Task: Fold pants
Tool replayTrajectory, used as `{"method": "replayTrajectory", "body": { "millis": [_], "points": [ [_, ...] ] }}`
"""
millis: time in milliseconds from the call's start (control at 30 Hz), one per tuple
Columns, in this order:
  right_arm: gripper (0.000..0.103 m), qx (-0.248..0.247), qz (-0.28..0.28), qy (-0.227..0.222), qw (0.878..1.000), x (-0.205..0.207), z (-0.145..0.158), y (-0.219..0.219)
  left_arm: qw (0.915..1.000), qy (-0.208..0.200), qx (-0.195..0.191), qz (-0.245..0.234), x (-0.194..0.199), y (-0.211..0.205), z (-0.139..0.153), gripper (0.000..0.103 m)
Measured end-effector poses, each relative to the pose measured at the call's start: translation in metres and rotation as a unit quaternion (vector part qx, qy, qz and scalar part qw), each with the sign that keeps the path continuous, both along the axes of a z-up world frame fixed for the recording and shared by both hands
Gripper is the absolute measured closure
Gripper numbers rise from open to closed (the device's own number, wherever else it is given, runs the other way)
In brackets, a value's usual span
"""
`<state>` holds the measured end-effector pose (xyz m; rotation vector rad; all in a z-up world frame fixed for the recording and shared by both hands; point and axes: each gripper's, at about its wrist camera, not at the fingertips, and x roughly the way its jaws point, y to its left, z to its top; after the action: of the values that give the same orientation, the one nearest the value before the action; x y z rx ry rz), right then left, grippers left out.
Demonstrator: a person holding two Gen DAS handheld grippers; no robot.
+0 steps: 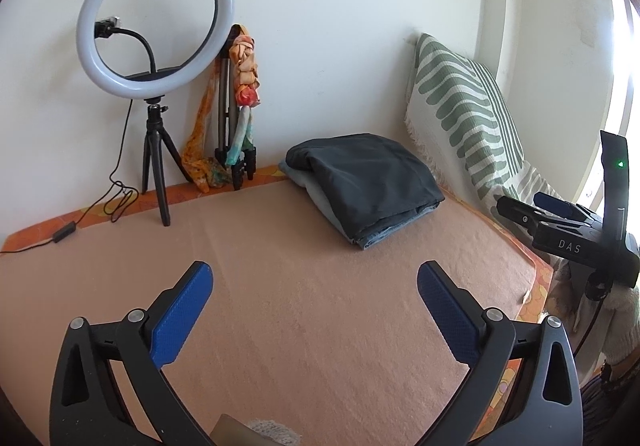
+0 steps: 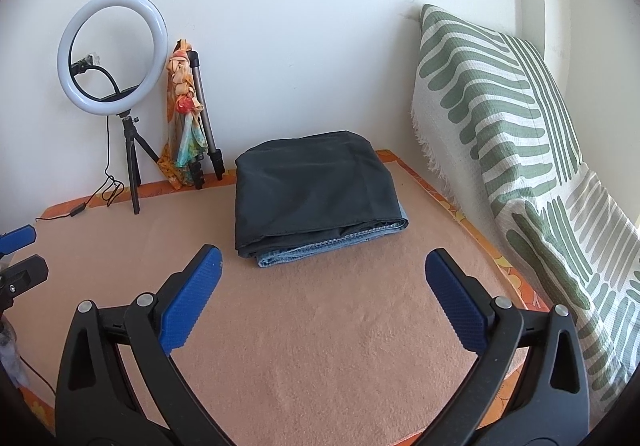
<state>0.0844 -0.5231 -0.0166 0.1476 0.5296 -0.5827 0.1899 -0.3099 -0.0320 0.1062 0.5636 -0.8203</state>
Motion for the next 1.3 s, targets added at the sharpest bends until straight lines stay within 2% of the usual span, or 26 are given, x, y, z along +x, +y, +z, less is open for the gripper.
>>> {"method": "replayTrajectory", "body": {
  "millis": [1100, 1300],
  "points": [
    [0.0, 0.002, 0.012, 0.004, 1.0, 0.0051, -0.0001, 0.0018, 0.9999, 0.007, 0.009, 0.012, 0.0045, 0.0064, -0.0022, 0.001],
    [0.0, 0.004, 0.019, 0.009, 1.0, 0.0096, -0.0018, 0.002, 0.9996, -0.018, 0.012, 0.018, -0.0014, 0.0072, -0.0008, 0.001]
  ]
}}
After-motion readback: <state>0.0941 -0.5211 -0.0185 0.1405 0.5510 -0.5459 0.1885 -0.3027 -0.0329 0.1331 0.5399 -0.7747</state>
